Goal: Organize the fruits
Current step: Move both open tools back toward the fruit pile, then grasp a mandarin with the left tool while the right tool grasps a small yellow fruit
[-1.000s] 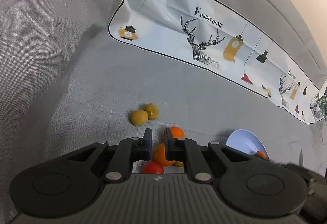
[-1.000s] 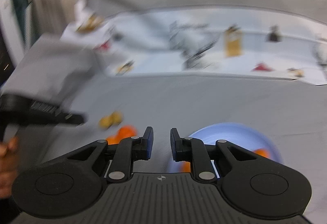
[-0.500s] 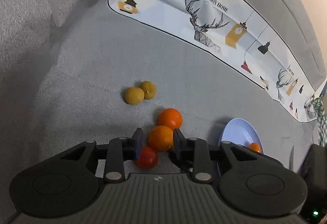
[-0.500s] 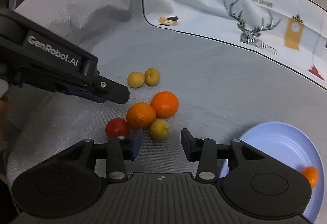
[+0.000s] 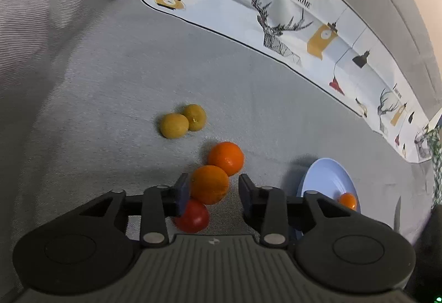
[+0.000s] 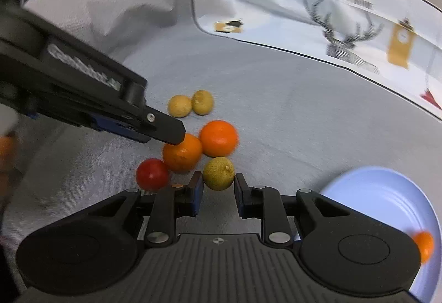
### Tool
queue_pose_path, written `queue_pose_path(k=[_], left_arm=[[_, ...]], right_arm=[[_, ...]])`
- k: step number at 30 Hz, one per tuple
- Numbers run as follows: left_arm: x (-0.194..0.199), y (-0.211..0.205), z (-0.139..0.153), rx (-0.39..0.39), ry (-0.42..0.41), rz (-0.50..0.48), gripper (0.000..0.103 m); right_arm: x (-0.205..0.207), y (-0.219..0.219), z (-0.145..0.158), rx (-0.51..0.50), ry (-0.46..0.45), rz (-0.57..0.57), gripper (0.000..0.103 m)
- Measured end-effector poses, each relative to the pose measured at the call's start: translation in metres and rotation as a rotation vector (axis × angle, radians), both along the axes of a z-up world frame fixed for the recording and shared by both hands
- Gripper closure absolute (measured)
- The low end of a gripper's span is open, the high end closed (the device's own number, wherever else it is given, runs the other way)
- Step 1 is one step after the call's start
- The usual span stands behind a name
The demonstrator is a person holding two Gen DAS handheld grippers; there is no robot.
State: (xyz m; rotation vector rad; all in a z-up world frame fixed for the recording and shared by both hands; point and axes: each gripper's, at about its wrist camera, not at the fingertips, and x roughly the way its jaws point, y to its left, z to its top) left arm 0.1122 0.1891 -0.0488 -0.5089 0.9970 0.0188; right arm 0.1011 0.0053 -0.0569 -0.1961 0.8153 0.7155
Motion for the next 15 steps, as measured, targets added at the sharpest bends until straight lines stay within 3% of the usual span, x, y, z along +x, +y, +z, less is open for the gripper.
queue_pose_path(k=[7,13,15], left_arm=[[0.014,-0.016,-0.008,0.066,0.028,-0.047,0.053],[0.019,-0.028,-0.016,0.145,0.065,-0.085,0.053],[0.019,-0.03,-0.018,0.181,0.073,-0.094,0.058]], right_arm=[[-0.038,-0.019,0.002,-0.075,0.018,0.04,0.078],[-0.037,-0.019,-0.016,-0.125,0.066,0.04,0.078],[-0.037,-0.018,-0.019,-0.125,0.069,0.039,0.078]])
